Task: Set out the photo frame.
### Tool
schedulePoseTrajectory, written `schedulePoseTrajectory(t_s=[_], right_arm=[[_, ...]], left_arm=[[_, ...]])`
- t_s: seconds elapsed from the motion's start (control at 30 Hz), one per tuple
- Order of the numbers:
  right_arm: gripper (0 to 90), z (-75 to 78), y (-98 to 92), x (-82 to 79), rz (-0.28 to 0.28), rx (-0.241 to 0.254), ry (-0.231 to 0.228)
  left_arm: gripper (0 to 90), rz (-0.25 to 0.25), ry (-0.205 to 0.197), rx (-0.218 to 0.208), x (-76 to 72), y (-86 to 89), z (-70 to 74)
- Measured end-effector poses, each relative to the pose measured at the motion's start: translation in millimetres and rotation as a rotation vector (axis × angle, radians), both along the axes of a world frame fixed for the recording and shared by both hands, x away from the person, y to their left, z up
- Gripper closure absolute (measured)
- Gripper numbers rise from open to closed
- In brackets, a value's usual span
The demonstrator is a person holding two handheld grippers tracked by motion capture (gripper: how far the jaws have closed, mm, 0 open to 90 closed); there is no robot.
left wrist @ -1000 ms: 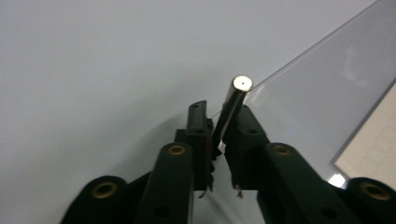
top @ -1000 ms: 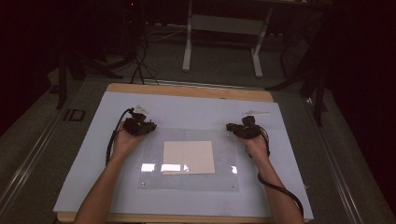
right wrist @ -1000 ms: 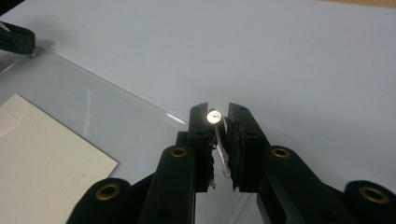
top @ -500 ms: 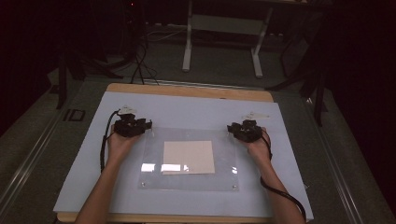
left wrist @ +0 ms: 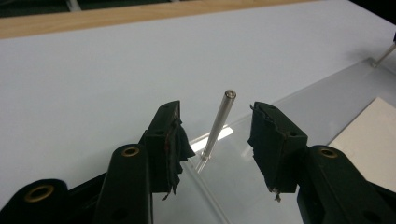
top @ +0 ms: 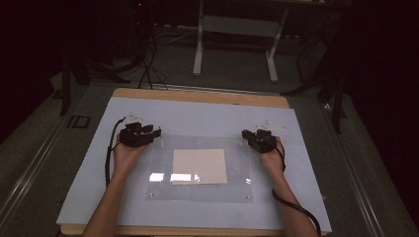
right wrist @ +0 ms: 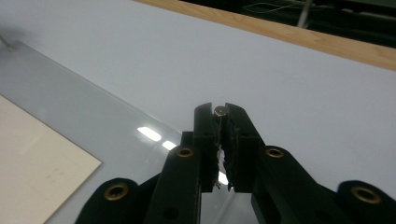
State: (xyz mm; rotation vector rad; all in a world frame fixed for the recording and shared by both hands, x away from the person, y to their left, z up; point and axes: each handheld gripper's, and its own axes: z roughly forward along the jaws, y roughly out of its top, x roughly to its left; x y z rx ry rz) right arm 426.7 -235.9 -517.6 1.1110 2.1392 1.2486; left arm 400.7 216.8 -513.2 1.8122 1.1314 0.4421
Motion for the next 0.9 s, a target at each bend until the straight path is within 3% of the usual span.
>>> schedulePoseTrajectory(t_s=[0.13,0.37,0.57,0.67,0.9], right_arm=[[84.6,-0.5,-0.3,0.1,-0.002,0.013,0.004],[84.4,-1.2,-1.3,0.3,-0.002,0.024,0.006],[84.4,-1.3,-1.5,0.3,-0.004,0.03,0.009],[84.4,-1.3,-1.4,0.2,-0.004,0.029,0.008],[84.3,-1.6,-3.4,1.6,0.001,0.053,0.028]], left_arm=[[55.3,0.01,-0.04,-0.003,-1.4,-2.9,-0.7],[64.8,0.025,-0.054,0.075,0.6,-15.4,-5.1],[83.2,0.033,-0.057,0.045,4.8,-20.7,-9.5],[84.5,0.031,-0.068,0.06,4.0,-21.6,-9.5],[85.0,0.03,-0.074,0.048,3.3,-20.0,-11.2]])
